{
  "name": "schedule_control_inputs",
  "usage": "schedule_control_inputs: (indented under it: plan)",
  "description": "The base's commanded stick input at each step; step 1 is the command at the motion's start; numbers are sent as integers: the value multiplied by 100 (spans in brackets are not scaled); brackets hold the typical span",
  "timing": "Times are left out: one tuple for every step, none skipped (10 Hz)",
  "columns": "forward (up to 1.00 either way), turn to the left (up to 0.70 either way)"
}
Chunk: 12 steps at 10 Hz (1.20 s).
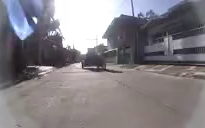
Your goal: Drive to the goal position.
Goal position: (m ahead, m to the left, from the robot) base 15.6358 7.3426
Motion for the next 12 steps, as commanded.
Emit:
schedule_control_inputs:
  plan:
    - [55,0]
    - [54,18]
    - [53,53]
    - [53,53]
    - [52,52]
    - [51,51]
    - [44,52]
    - [40,69]
    - [38,76]
    - [38,76]
    - [38,75]
    - [38,76]
